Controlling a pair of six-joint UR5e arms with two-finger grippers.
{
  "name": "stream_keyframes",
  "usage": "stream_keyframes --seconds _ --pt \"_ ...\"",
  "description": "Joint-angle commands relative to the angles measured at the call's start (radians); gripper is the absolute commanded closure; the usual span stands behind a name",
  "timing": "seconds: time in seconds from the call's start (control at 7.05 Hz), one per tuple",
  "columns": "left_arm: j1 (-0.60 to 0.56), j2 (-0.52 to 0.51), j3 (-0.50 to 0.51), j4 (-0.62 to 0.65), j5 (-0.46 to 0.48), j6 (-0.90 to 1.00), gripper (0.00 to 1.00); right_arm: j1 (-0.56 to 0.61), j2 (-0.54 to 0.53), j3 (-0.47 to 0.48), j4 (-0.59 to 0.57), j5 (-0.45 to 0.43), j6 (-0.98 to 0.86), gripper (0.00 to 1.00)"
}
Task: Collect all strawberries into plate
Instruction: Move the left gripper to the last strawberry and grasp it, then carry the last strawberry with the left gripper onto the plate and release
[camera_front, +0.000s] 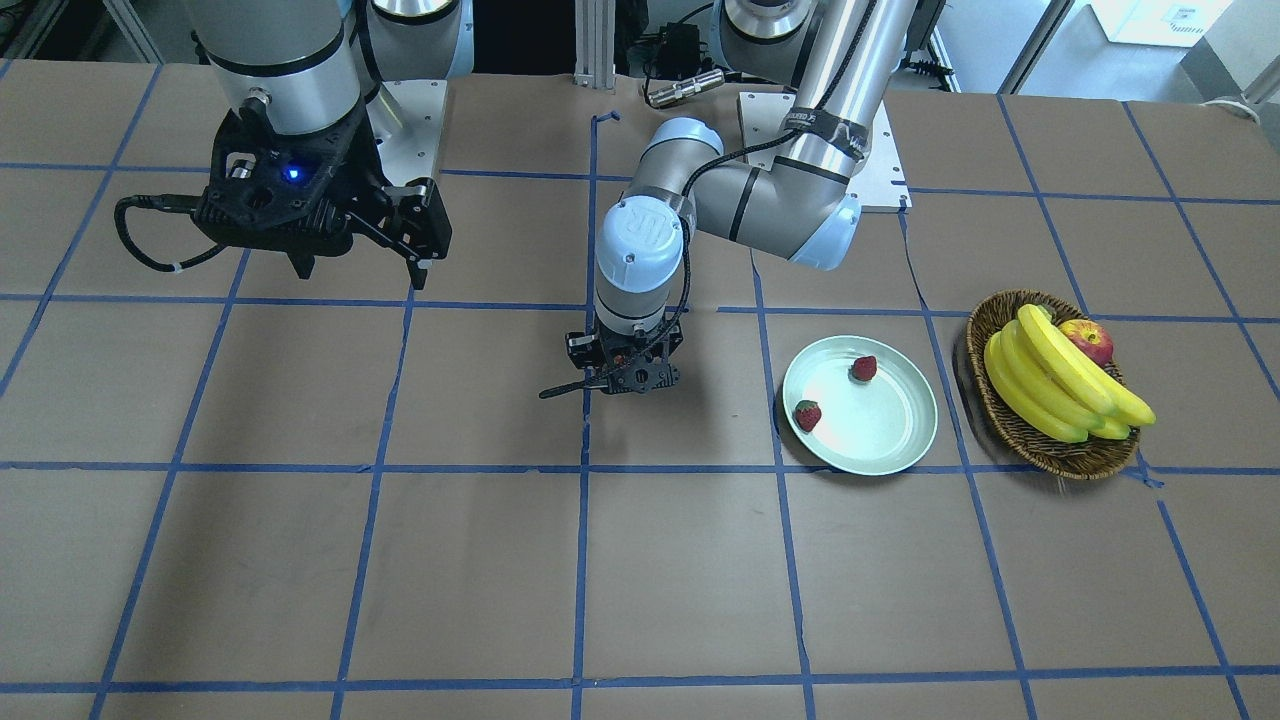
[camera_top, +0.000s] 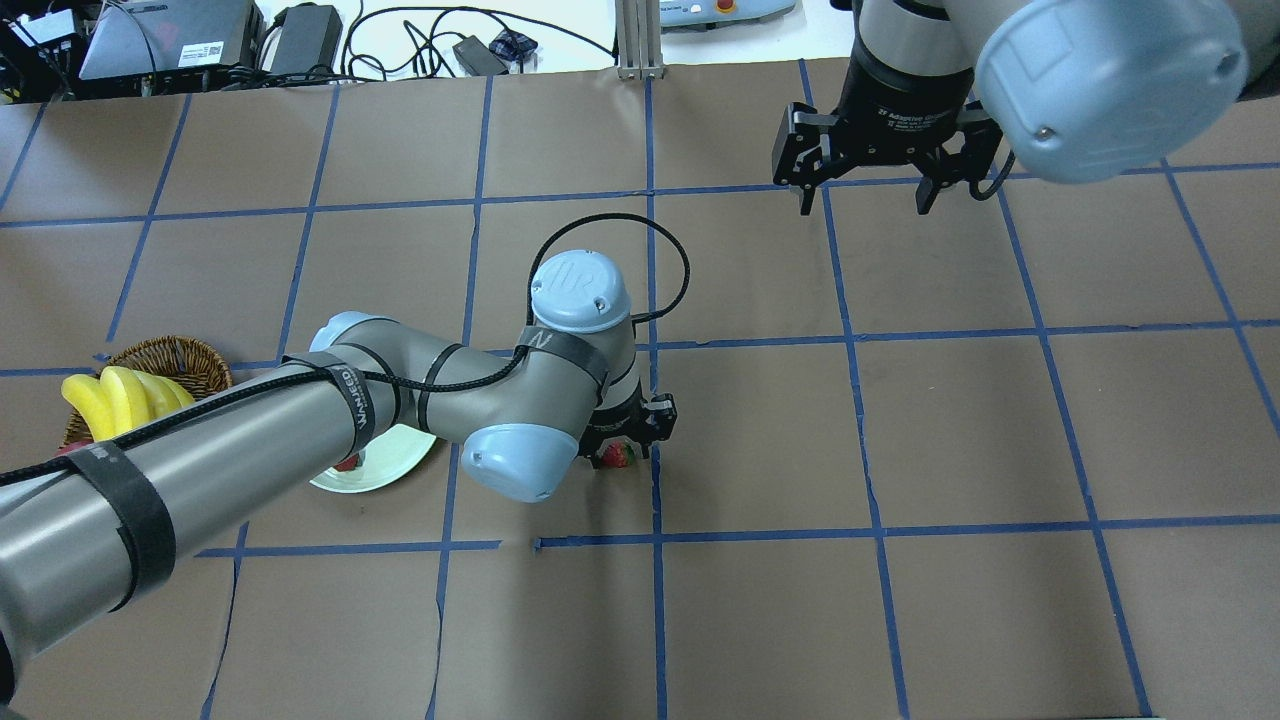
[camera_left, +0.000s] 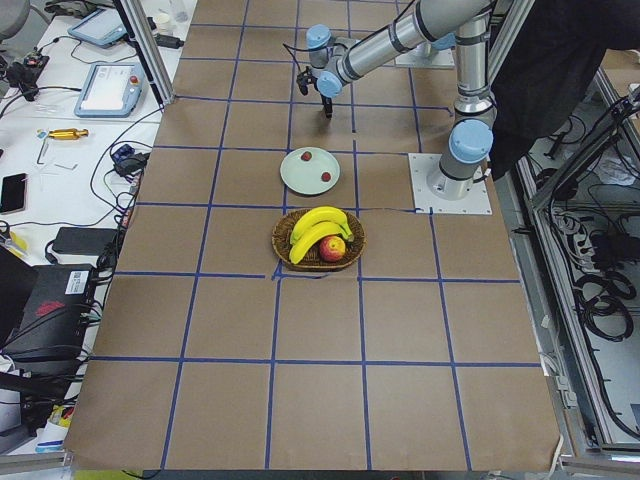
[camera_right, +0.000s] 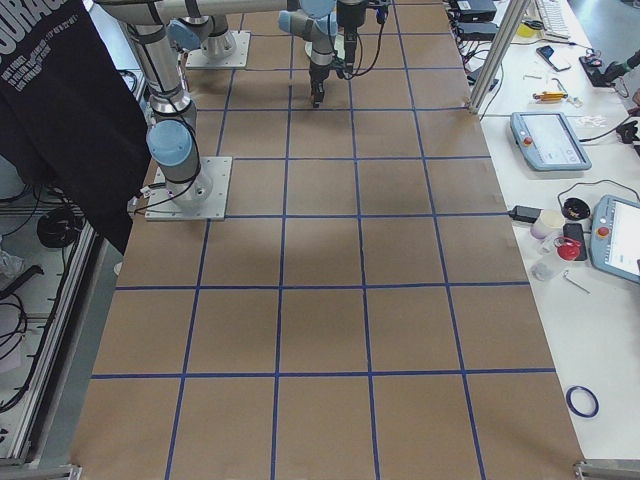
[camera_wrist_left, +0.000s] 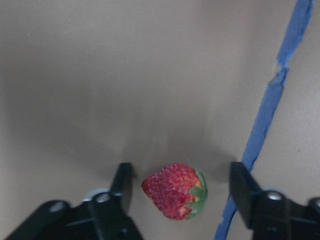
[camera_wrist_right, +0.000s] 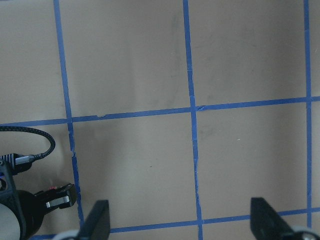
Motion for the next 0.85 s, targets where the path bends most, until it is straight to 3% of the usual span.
stream_keyframes --seconds 0.0,0.43,0.71 --pt "0.0 0.007 0.004 -0.018 0.001 0.005 0.63 0.0 0.0 -0.001 0.0 0.0 0.0 0.0" --pt "0.009 0.036 0.034 -0.07 0.006 0.052 0.67 0.0 0.0 -0.001 0.0 0.0 -0.001 0.0" --pt "0.12 0.074 0.114 -0.24 0.098 0.151 0.67 0.0 0.0 -0.003 0.0 0.0 0.0 0.0"
